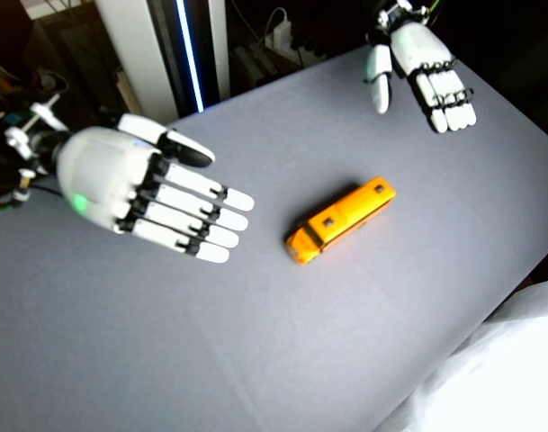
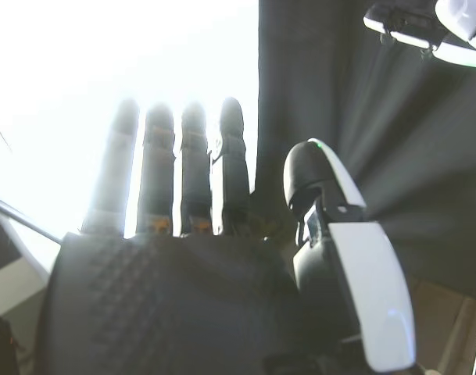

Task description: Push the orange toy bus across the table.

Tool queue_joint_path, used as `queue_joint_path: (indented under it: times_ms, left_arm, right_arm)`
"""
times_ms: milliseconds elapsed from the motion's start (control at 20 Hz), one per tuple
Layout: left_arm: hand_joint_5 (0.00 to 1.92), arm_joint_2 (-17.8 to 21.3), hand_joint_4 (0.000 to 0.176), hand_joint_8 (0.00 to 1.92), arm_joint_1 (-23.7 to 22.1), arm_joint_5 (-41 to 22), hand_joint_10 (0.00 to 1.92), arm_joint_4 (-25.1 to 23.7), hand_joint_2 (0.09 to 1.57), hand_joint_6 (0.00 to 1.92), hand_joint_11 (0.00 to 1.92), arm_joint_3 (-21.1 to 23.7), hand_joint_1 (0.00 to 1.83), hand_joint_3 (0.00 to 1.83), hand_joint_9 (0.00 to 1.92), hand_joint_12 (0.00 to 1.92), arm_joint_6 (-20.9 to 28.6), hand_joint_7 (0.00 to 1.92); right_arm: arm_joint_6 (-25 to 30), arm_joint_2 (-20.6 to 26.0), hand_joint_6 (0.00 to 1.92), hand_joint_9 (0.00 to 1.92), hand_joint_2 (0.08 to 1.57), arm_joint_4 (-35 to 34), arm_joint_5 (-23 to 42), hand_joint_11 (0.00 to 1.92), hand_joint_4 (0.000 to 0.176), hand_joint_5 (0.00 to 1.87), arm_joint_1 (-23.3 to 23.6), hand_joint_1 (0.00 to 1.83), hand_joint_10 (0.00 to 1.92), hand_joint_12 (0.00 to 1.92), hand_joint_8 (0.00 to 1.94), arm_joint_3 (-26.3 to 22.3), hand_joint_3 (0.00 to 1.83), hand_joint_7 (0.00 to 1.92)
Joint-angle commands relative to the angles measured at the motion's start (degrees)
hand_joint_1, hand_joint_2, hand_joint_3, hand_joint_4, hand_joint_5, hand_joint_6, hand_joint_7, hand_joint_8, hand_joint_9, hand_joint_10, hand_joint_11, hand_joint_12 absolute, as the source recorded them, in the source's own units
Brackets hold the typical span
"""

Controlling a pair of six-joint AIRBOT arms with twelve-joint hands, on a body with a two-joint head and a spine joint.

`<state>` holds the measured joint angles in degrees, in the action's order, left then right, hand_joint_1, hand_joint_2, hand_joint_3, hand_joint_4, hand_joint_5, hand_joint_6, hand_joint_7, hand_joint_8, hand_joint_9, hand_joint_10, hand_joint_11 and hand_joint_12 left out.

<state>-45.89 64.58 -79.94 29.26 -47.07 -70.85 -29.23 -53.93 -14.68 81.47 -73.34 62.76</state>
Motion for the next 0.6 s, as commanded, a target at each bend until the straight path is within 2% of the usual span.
queue_joint_path:
  times_ms: [0,50,250,300,400,450,500,550]
  left_arm:
    - [0.04,0.2,0.000,0.00,-0.4,-9.6,0.00,-3.7,1.36,0.00,0.00,0.3,0.00,0.00,0.00,0.00,0.9,0.03]
    - [0.05,0.2,0.000,0.01,-0.4,-10.0,0.00,-4.5,1.39,0.01,0.00,0.4,0.00,0.00,0.01,0.00,1.7,0.05]
    - [0.06,-0.8,0.000,0.01,-0.4,-8.2,0.02,-6.5,1.37,0.00,0.06,0.0,0.00,0.00,0.05,0.02,3.9,0.07]
    - [0.05,-0.8,0.000,0.00,-0.3,-8.6,0.01,-6.5,1.38,0.00,0.05,0.1,0.00,0.00,0.05,0.02,3.9,0.06]
    - [0.05,-0.5,0.000,0.00,0.1,-9.6,0.01,-6.6,1.40,0.00,0.03,0.4,0.00,0.01,0.05,0.01,3.9,0.06]
    - [0.05,-0.4,0.000,0.00,0.3,-9.8,0.00,-6.9,1.40,0.00,0.02,0.6,0.00,0.01,0.04,0.01,3.9,0.06]
    - [0.06,-0.4,0.000,0.00,0.4,-10.0,0.00,-7.2,1.39,0.01,0.00,0.8,0.00,0.00,0.01,0.00,3.9,0.04]
    - [0.09,-0.5,0.000,0.00,0.5,-10.1,0.00,-7.3,1.38,0.01,0.00,0.8,0.00,0.00,0.00,0.00,3.9,0.05]
  right_arm:
    - [0.6,0.2,0.00,0.34,1.41,-0.8,8.9,0.24,0.050,0.50,0.7,0.39,0.00,0.24,0.00,0.1,0.00,0.41]
    - [0.5,0.3,0.00,0.35,1.41,-0.9,9.4,0.26,0.058,0.50,0.8,0.40,0.00,0.23,0.00,0.1,0.00,0.40]
    - [0.5,0.1,0.00,0.39,1.42,-0.9,9.9,0.26,0.047,0.50,0.8,0.36,0.00,0.22,0.00,0.0,0.00,0.45]
    - [0.5,0.0,0.00,0.38,1.41,-0.9,10.0,0.25,0.036,0.49,0.7,0.37,0.00,0.21,0.00,0.0,0.00,0.44]
    - [0.5,0.1,0.00,0.39,1.40,-0.9,10.3,0.30,0.032,0.48,0.7,0.41,0.00,0.16,0.00,0.0,0.00,0.44]
    - [0.5,0.1,0.00,0.41,1.42,-0.9,10.6,0.35,0.012,0.47,0.8,0.45,0.00,0.16,0.00,0.0,0.00,0.45]
    - [0.5,0.1,0.00,0.43,1.43,-0.9,11.0,0.40,0.000,0.46,0.9,0.46,0.00,0.12,0.00,0.1,0.00,0.45]
    - [0.5,0.1,0.00,0.43,1.44,-0.9,11.1,0.43,0.000,0.45,0.9,0.46,0.00,0.08,0.00,0.1,0.00,0.45]
